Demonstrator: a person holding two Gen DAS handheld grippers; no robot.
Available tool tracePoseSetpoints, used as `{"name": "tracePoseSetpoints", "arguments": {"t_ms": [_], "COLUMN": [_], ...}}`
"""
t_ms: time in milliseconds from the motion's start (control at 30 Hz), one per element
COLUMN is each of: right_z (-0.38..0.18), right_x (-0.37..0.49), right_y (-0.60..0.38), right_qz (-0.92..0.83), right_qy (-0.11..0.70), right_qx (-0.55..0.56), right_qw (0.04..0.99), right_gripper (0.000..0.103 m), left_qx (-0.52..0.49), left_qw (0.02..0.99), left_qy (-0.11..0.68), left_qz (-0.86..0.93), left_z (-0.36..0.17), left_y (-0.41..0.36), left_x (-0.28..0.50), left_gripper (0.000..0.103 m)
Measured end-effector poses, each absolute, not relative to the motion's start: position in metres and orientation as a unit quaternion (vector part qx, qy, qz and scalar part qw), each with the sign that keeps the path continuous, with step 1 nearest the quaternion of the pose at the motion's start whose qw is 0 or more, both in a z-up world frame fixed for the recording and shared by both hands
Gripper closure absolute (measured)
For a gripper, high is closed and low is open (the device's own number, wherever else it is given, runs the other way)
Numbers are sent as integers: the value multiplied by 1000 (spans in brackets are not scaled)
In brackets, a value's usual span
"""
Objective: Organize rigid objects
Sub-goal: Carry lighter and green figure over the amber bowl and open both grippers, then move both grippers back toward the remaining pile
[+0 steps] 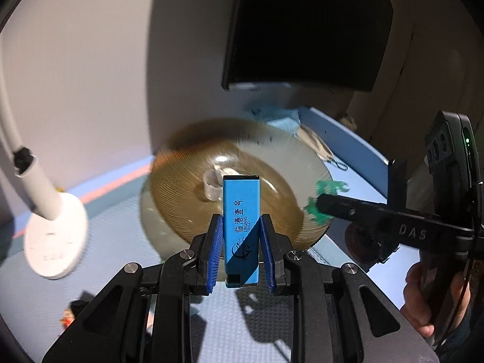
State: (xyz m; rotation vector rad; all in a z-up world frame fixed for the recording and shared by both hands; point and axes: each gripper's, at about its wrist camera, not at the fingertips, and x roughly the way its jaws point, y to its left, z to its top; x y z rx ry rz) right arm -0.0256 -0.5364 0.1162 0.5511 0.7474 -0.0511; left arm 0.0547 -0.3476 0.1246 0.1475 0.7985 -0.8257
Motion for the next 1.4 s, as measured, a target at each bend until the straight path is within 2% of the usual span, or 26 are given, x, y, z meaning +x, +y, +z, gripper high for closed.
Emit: {"name": "tracePoseSetpoints", "arguments": {"t_ms": [233,267,300,333,400,567,733,867,1000,1133,1300,1400], "right_z": [102,101,101,102,108,141,164,173,160,119,52,29], "right_x": [-13,-13,-13,-14,-23,-59,-77,-84,-85,-80,-67,-63], "right_y": [-533,-533,-533,-534,-536,-534,-510,-472,-438,-408,-381,-372], "right_qz": [-39,-44,-49,-56,-68,-79,-50,-7,32,48,57,61], "right_qy": [384,385,386,387,377,323,306,299,310,325,376,393], "right_qx": [237,233,230,228,229,224,217,207,212,212,203,201], "right_qw": [892,892,892,892,895,916,926,931,926,920,902,895], "right_gripper": [82,82,79,70,54,51,45,43,43,42,42,42], "left_qx": [77,77,76,73,55,28,1,-25,-53,-57,-56,-61], "left_qw": [830,831,834,837,848,889,922,939,943,948,925,914], "left_qy": [395,395,393,390,375,310,269,255,278,299,373,396], "left_qz": [-387,-383,-379,-377,-371,-336,-277,-229,-175,-89,-57,-59], "left_z": [108,108,111,114,127,168,193,194,168,121,58,38], "left_y": [-367,-368,-367,-366,-350,-284,-198,-135,-69,-22,0,3], "left_x": [60,60,60,60,60,41,9,-16,-31,-36,-28,-23], "left_gripper": [82,78,63,57,34,33,32,24,23,23,22,22]}}
